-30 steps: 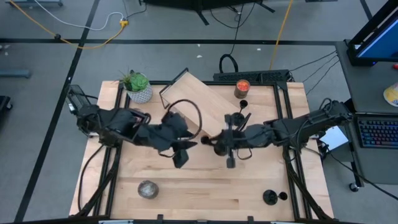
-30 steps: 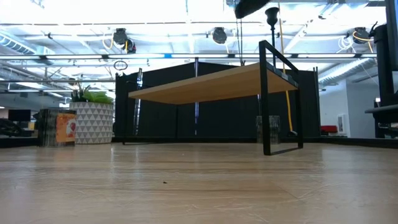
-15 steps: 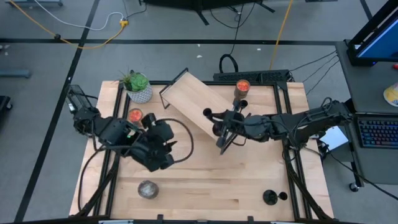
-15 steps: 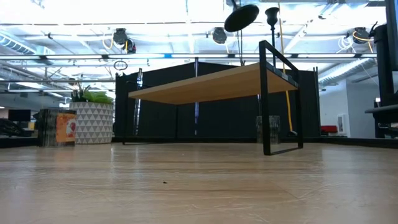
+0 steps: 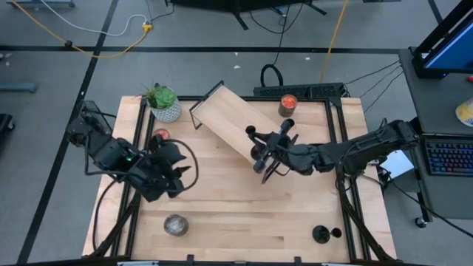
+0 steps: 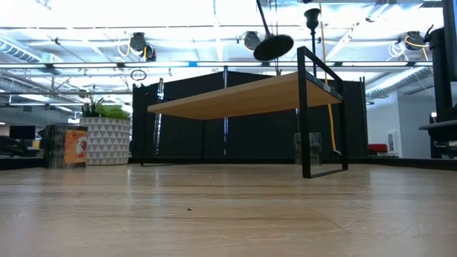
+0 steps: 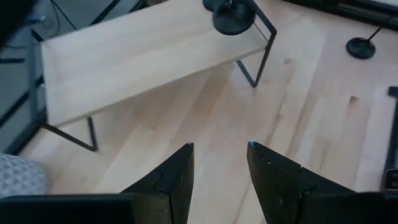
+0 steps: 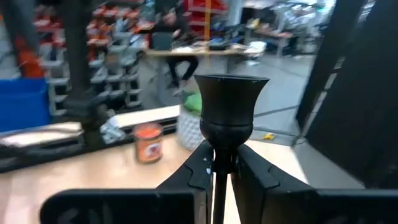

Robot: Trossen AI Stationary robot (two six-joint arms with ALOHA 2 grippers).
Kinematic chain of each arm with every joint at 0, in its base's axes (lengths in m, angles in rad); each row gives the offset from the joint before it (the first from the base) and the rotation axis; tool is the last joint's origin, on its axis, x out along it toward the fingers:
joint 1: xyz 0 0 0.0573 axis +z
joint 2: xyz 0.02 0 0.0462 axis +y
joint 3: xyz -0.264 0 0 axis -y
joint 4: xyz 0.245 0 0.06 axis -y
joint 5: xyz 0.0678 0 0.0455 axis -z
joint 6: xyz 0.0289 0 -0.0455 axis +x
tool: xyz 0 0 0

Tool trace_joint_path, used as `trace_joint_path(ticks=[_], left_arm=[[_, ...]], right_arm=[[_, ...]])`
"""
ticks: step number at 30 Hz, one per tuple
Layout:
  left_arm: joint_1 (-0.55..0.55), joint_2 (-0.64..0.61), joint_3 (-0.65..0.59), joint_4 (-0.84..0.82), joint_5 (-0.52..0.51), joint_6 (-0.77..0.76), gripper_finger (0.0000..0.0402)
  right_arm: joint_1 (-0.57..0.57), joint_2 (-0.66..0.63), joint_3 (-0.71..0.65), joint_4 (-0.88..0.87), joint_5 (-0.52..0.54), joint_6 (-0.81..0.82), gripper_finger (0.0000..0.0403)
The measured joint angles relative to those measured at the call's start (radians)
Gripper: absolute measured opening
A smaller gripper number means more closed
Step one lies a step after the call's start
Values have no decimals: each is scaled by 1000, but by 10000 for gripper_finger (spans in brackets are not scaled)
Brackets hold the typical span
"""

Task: Pick & Place candle stick holders
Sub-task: Put the left black candle holder on the shelf

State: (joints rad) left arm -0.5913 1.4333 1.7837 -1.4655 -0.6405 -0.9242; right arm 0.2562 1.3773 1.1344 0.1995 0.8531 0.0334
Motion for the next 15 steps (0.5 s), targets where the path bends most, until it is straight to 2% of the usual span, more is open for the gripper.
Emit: trace_joint_path(ticks=[3, 8, 15], left_arm=[[-19, -59, -106, 84, 2, -23, 157], [-39, -121, -236, 175, 12, -54, 157], [-47, -139, -294, 201, 13, -104, 157]], right_arm=[[0, 0, -76, 108, 64, -1, 33], [0, 0, -190, 298, 102, -27, 32], [26, 0, -264, 461, 177, -72, 38]])
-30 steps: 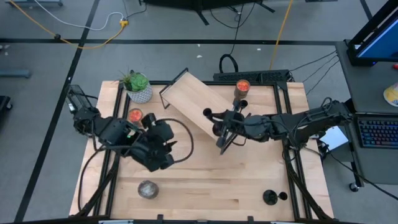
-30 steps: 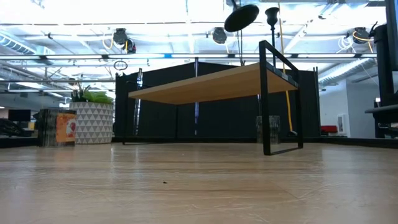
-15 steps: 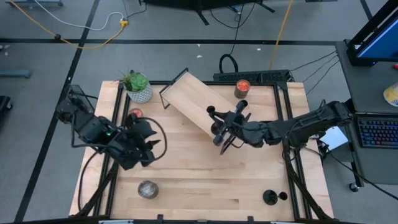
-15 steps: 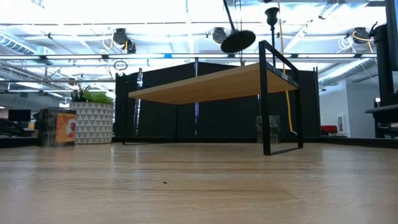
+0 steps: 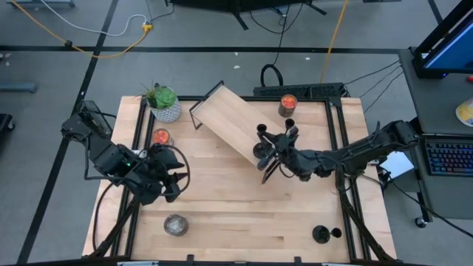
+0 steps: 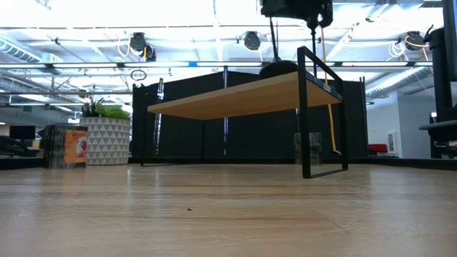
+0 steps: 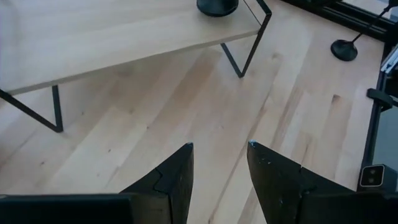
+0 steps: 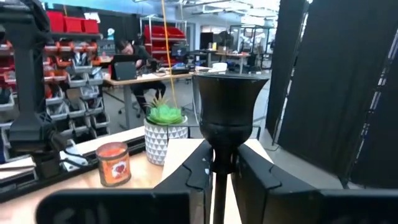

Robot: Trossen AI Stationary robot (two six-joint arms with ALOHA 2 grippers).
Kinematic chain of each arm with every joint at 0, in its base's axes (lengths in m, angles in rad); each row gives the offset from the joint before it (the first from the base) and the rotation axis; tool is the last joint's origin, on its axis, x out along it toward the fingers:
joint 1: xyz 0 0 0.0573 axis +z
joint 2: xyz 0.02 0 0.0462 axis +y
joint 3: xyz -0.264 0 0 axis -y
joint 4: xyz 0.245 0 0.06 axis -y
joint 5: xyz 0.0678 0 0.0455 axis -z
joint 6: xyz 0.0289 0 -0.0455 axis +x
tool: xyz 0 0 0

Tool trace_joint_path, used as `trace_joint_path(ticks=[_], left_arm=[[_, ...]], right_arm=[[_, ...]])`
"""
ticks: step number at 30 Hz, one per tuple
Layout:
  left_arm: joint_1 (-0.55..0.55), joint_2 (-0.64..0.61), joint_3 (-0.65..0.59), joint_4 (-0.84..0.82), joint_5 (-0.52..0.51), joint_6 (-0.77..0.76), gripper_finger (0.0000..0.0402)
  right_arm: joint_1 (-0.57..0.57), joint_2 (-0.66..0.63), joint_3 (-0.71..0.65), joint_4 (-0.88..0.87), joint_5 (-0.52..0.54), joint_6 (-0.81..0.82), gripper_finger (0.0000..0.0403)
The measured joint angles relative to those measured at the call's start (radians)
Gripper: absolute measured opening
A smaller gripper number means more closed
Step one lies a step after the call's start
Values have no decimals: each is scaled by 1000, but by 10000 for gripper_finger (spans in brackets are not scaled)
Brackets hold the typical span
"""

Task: Pick & Place candle stick holders
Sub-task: Put the left black candle holder on the shelf

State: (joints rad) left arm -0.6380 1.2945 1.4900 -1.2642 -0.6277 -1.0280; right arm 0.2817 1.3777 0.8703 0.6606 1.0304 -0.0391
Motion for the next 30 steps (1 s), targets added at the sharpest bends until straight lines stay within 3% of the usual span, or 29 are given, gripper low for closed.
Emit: trace_joint_path(ticks=[10, 30], left_arm=[[8, 0, -2, 38, -1, 33, 157], [11, 0, -2, 43, -2, 41, 157]], right_arm=[[68, 0, 0, 24, 21, -18, 38], [69, 0, 0, -26, 43, 1, 43]])
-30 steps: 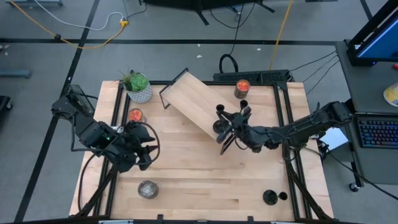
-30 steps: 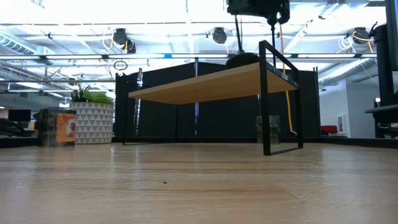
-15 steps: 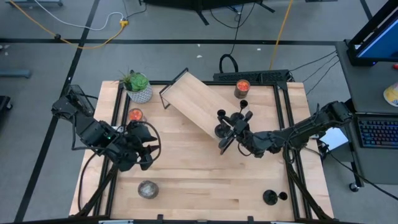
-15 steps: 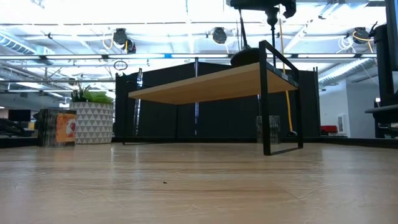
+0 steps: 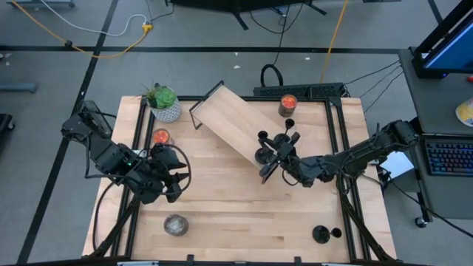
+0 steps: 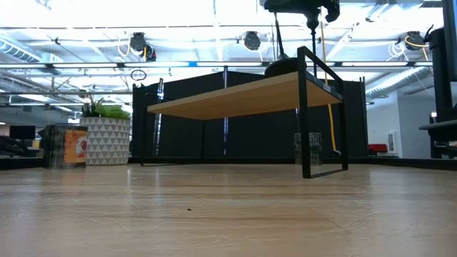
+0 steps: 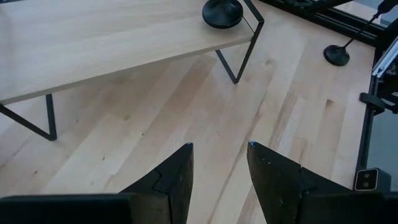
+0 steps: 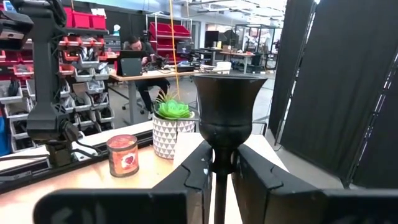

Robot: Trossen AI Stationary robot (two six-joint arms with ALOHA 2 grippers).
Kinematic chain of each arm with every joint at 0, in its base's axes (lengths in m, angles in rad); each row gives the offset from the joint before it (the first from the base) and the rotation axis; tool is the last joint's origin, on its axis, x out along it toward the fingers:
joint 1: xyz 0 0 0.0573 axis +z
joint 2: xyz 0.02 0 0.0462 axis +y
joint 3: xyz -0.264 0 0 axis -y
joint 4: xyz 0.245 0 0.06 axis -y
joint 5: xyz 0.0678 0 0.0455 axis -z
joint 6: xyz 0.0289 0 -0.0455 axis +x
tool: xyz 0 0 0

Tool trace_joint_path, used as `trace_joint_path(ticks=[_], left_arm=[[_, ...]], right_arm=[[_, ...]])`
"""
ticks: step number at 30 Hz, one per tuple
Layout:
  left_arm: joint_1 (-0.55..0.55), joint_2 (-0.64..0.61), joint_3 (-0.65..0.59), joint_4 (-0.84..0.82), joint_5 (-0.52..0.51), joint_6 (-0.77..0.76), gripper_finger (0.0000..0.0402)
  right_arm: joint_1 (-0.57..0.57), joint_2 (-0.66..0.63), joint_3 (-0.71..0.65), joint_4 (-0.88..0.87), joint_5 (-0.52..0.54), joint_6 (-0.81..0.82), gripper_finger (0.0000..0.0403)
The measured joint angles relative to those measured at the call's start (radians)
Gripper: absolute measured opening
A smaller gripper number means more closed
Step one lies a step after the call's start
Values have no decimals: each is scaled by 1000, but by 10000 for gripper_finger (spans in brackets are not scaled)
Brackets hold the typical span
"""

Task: Pick & Place candle stick holders
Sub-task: Put the left black candle holder on the shelf

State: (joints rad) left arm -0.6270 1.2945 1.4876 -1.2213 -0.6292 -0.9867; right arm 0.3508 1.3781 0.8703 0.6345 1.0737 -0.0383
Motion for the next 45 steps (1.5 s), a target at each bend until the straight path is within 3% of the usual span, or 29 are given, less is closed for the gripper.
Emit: trace_joint_path(ticks=[18, 31, 45], left_arm=[[0, 0, 0, 0, 1, 9, 157], [0, 0, 0, 0, 2, 16, 157], [-3, 0, 0, 0, 3, 23, 157]], right_arm=[[0, 0, 0, -41, -1, 0, 45], [4, 1, 0, -40, 0, 18, 132], [18, 1, 0, -39, 0, 0, 135]])
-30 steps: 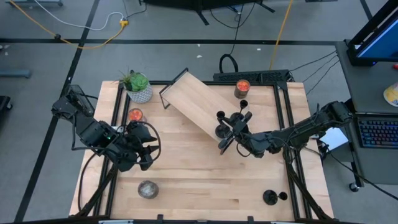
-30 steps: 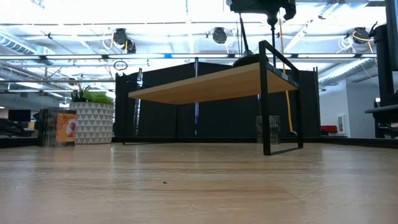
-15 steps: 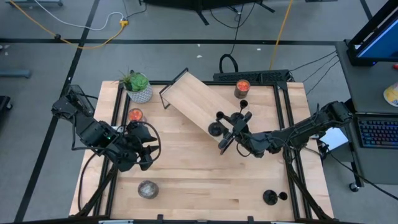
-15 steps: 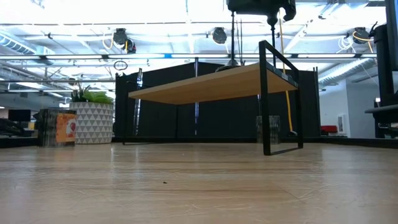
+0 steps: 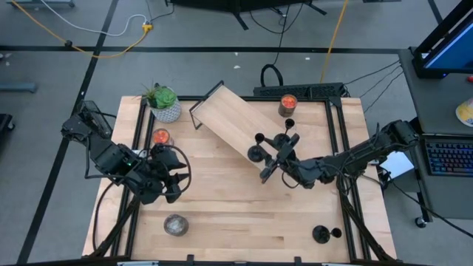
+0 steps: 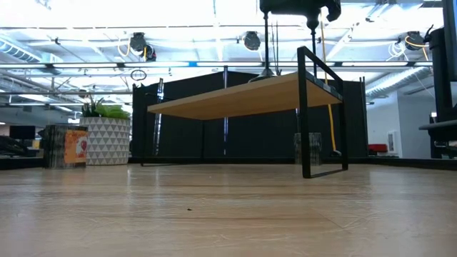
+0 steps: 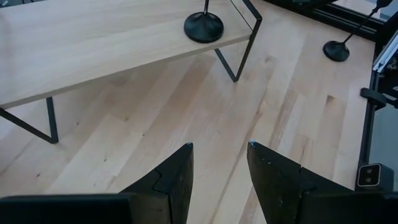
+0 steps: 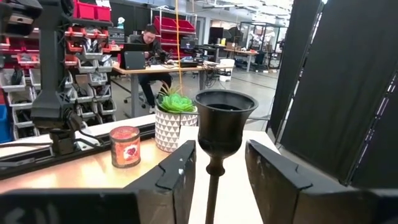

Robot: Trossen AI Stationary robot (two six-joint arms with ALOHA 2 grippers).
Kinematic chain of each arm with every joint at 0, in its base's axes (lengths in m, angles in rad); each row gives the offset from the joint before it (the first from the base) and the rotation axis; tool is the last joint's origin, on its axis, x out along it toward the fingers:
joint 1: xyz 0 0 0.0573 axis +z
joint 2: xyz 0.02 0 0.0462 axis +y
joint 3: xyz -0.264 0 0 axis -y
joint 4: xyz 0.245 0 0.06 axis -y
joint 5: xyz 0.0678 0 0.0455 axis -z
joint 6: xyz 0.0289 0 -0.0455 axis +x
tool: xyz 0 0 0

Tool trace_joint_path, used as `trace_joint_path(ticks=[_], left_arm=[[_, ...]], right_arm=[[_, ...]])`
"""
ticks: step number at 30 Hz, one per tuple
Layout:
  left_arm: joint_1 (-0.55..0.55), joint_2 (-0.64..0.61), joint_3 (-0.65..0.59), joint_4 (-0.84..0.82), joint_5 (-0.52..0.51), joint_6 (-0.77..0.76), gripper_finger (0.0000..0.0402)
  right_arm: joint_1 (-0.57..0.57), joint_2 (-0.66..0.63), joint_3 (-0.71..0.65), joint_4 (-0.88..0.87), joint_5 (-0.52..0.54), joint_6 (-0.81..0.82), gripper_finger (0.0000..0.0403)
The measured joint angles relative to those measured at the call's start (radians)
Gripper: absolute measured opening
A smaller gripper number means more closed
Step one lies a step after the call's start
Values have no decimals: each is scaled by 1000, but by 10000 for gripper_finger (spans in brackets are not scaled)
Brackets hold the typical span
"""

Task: Pick & Place candle stick holders
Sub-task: Put the left black candle holder on the shelf

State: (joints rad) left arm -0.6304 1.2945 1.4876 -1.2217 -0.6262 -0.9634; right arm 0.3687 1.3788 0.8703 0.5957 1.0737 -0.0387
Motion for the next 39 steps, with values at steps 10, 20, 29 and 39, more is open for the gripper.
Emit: trace_joint_path(ticks=[10, 20, 29, 39], left_arm=[[1, 0, 0, 0, 0, 0, 157], [1, 0, 0, 35, 0, 0, 157], [1, 1, 0, 68, -1, 22, 157], [1, 1, 0, 67, -1, 19, 157]], right_arm=[[6, 0, 0, -18, -27, 57, 138], [1, 0, 0, -116, -28, 154, 141], [-43, 0, 0, -131, -92, 200, 141], [-79, 0, 0, -161, -140, 263, 140]])
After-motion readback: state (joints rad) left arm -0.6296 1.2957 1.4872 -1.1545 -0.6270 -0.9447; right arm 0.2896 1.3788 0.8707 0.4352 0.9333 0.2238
